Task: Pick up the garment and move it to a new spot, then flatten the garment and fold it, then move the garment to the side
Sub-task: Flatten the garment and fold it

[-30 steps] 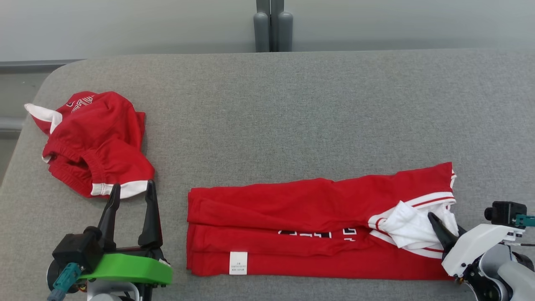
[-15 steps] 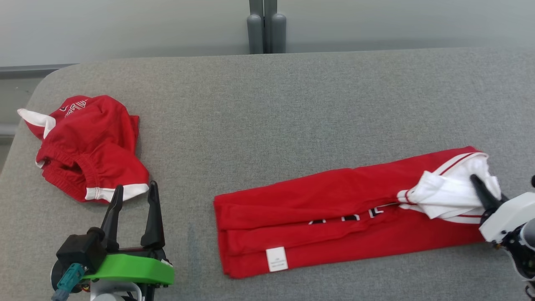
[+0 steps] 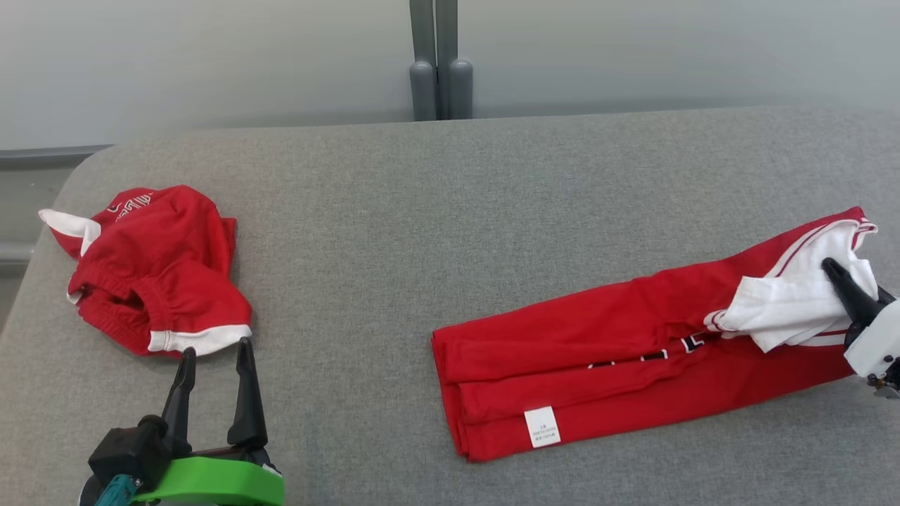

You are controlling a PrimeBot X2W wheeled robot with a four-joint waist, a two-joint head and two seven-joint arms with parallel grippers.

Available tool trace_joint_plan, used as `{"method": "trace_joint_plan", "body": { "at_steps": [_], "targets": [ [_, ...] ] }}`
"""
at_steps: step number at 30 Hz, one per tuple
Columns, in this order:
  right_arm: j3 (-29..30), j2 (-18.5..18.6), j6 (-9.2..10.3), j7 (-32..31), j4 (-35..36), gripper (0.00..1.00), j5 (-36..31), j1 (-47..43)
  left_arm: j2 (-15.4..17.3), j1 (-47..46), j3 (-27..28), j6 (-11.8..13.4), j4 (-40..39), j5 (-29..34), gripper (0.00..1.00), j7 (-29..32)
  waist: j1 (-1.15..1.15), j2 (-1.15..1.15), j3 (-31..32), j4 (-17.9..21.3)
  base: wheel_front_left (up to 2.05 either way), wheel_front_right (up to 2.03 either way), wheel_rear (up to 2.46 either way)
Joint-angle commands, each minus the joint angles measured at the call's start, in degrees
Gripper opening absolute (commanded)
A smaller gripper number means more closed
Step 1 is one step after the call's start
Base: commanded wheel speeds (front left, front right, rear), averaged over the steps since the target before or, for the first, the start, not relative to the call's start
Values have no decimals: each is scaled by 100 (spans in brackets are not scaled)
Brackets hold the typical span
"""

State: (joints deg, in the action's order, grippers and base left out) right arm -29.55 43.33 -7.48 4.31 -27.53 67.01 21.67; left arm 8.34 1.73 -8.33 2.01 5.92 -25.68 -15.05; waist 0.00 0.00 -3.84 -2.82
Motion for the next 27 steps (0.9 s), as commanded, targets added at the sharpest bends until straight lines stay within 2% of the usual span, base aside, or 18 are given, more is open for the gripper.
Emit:
{"method": "trace_joint_plan", "body": {
  "at_steps": [1, 7, 10, 14, 19, 24, 27],
  "targets": [
    [19, 149, -3, -202, 192, 0, -57, -25, 2, 100, 40, -44, 7, 2, 100, -15, 0, 0, 100, 59, 0, 0, 0],
    [109, 110, -4, -1138, 1517, 0, -84, -41, -24, 142, 94, -54, 51, 7, 100, -15, 0, 0, 147, 24, 0, 0, 0],
    [156, -86, -3, -1403, 2253, 0, -38, -188, -71, 130, 60, -89, 100, 3, 100, -15, 0, 0, 132, -78, 0, 0, 0],
    [24, -550, -4, -1745, 2689, 0, -224, -324, -105, 34, 10, -141, 189, 11, 100, -15, 0, 0, 129, -311, 0, 0, 0],
    [-108, -1174, -4, -2021, 2629, 0, -437, -490, -106, -55, -28, -162, 313, 26, 100, -14, 0, 0, 135, -648, 0, 0, 0],
    [-127, -1893, -4, -2115, 2190, 0, -487, -565, -107, -98, -66, -198, 408, -2, 100, -5, 0, 0, 125, -951, 0, 0, 0],
    [-113, -2189, -3, -2130, 1825, 0, -540, -479, -94, -127, -87, -220, 469, -22, 100, -1, 0, 0, 119, -1074, 0, 0, 0]
  ]
}}
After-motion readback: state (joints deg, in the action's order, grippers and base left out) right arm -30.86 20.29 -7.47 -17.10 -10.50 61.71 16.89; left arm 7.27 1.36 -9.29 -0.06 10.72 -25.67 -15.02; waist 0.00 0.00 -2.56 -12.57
